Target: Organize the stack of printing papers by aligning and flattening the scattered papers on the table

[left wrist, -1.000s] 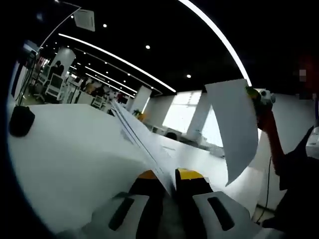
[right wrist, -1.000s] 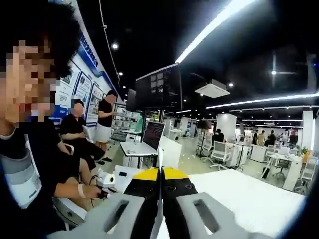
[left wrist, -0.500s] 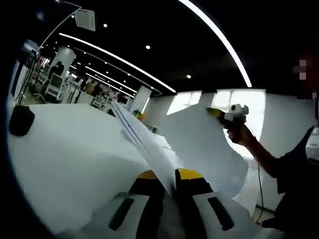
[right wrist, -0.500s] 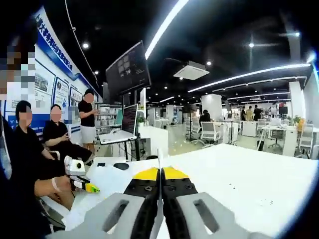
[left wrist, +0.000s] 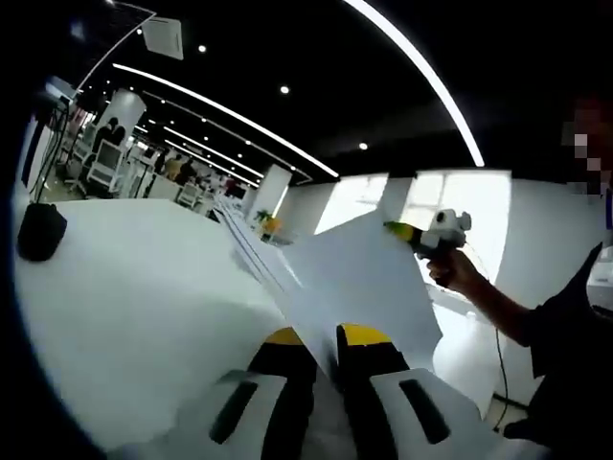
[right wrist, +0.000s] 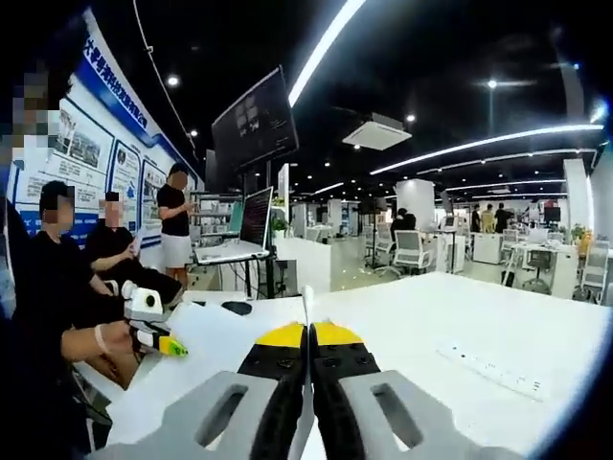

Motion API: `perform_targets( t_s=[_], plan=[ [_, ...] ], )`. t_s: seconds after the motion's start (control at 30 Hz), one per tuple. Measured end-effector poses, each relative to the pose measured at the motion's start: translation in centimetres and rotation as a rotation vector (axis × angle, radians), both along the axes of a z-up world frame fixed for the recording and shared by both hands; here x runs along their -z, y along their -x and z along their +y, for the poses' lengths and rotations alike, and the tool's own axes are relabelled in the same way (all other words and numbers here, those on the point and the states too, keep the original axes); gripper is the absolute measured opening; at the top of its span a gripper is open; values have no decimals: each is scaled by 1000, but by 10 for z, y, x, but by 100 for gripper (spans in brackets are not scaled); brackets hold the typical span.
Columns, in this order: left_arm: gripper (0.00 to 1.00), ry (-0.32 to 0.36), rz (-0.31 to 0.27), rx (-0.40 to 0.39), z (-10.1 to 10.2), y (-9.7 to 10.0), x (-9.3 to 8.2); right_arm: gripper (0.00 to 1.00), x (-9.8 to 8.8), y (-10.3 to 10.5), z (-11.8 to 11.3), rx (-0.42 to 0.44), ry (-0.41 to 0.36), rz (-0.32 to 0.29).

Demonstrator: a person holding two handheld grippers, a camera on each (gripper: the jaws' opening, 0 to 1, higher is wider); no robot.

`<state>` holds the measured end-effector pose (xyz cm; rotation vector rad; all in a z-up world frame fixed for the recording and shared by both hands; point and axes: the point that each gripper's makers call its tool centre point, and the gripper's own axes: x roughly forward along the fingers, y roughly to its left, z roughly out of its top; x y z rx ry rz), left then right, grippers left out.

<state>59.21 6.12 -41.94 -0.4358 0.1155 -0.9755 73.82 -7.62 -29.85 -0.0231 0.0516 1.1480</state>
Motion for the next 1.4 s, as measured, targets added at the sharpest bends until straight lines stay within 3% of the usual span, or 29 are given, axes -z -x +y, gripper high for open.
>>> perform_targets(
  t_s=[0.33,0.6,1.4],
  plan=[
    [13,1,1,3,2,-3,0,0,-21,15,4,-75,-101,9],
    [13,1,1,6,0,-2,-1,0,4,-1,2,-48,-82,46],
    [13,-1,2,10,-3,2,0,0,5,5,15,-70,-131,69]
  ],
)
